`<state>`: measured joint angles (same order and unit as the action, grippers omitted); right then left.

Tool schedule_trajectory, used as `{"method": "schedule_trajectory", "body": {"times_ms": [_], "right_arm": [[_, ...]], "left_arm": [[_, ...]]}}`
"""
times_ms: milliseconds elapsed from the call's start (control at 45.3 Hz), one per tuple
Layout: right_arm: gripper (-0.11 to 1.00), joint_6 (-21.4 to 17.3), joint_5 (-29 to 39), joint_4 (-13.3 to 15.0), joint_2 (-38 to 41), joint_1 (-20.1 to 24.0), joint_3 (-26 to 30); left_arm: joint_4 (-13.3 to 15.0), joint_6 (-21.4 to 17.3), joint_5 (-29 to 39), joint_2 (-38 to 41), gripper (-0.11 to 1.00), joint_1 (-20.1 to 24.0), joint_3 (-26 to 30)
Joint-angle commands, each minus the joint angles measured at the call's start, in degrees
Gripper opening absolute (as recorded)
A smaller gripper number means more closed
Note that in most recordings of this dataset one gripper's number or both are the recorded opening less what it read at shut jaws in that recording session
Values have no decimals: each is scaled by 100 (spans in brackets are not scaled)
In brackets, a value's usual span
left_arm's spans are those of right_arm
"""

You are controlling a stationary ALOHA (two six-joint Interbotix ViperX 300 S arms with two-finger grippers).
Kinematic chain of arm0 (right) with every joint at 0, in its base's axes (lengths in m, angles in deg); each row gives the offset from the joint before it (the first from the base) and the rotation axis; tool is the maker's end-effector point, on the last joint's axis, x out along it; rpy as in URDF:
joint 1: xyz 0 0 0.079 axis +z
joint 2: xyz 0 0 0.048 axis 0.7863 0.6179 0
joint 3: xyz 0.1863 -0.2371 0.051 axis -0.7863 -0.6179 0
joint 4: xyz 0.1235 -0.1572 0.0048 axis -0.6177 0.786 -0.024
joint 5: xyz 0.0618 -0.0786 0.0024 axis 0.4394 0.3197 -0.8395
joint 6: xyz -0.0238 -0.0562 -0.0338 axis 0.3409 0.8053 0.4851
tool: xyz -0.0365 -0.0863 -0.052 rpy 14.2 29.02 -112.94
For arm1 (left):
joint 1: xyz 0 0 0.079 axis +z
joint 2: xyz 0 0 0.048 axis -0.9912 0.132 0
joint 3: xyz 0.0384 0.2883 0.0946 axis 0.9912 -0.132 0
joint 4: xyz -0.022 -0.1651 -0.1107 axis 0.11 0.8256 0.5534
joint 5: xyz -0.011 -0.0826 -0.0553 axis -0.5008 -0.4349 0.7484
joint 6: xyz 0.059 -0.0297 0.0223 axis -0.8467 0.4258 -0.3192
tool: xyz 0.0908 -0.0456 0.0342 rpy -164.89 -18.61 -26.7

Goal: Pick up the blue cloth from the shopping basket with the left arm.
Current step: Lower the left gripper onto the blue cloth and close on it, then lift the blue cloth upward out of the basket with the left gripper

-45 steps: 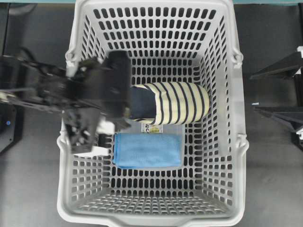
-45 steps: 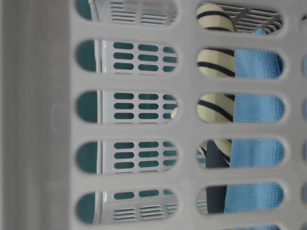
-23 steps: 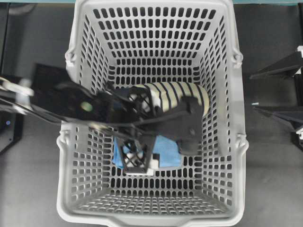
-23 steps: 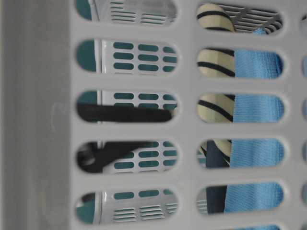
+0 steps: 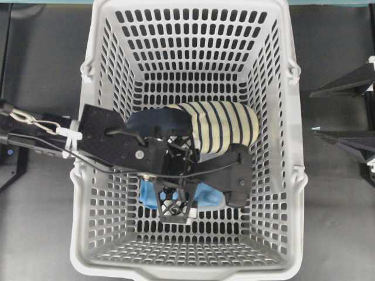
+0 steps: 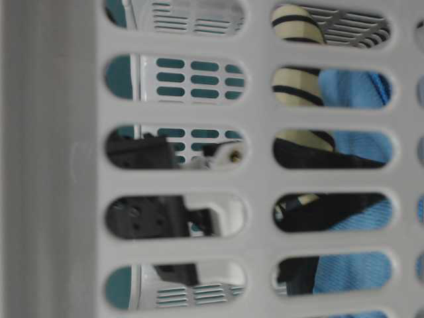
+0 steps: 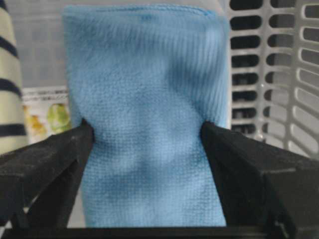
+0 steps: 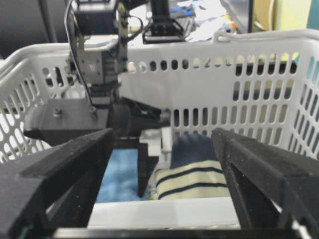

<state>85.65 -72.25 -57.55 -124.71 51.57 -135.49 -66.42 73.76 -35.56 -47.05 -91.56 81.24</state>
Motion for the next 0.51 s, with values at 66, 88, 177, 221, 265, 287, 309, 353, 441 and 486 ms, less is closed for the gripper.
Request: {"method": "schedule_trajectory", "body": {"times_ms": [66, 88, 177, 221, 265, 287, 309, 353, 441, 486], "right_arm": [[78, 0, -35, -18, 26, -9, 114], [78, 0, -26, -18, 26, -9, 114], [77, 0, -18, -18, 26, 0, 105], [77, 0, -18, -18, 26, -9, 97], [77, 0, -9, -18, 26, -9, 97], [77, 0, -18, -18, 26, 0, 88], [77, 0, -9, -18, 26, -9, 97], [77, 0, -9, -18, 26, 0, 88], [77, 0, -9, -18, 18, 0, 97], [77, 0, -18, -18, 18, 0, 97]], "left_arm": [[-18, -9, -123, -62, 78, -26, -246], [-18, -9, -123, -70, 75, -18, -255], [-18, -62, -97, -123, 54, -26, -229], [-18, -97, -79, -193, 42, -44, -167], [-18, -123, -70, -281, 30, -62, -97], [-18, -132, -53, -343, 24, -79, -18], [-18, -141, -35, -387, 19, -88, 35], [-18, -141, 53, -510, 13, -88, 202], [-18, -132, 369, -694, 13, -105, 668], [-18, -132, 598, -765, 13, -132, 949]]}}
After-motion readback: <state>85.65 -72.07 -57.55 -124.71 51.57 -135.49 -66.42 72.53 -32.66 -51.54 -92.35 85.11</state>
